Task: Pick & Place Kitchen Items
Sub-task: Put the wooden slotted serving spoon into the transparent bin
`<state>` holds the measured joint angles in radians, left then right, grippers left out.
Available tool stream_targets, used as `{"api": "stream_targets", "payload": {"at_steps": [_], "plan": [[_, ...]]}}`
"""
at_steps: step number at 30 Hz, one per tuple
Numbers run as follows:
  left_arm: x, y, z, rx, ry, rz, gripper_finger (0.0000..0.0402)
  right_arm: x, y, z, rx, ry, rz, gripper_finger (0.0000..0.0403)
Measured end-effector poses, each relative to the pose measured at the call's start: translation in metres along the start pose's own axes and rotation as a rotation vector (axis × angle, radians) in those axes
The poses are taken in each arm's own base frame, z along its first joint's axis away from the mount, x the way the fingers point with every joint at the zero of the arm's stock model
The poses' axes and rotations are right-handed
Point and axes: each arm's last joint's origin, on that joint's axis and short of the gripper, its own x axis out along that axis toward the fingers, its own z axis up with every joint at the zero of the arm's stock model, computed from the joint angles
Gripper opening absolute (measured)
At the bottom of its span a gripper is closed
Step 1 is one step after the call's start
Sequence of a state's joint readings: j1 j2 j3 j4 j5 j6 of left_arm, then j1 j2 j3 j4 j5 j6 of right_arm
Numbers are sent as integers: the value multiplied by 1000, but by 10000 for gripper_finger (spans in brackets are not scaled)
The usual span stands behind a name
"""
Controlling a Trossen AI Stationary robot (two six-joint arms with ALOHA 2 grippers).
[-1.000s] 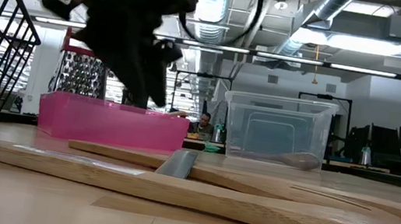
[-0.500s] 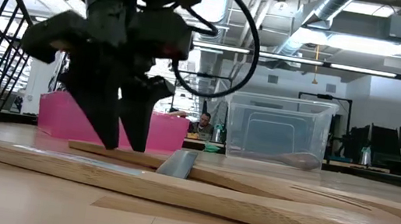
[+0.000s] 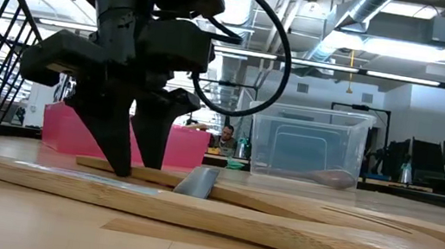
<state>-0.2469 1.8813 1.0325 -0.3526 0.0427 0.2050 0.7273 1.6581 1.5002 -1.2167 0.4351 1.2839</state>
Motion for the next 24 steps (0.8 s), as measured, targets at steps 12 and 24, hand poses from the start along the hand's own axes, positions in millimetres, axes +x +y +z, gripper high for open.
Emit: {"api": "stream_targets", "payload": {"at_steps": [12, 24], "plan": [[1, 3, -1, -1, 14, 63, 43, 0, -3, -1, -14, 8, -30, 176], [-14, 14, 28, -15, -48, 123, 43, -11, -10, 0, -11, 7, -9, 174]]}}
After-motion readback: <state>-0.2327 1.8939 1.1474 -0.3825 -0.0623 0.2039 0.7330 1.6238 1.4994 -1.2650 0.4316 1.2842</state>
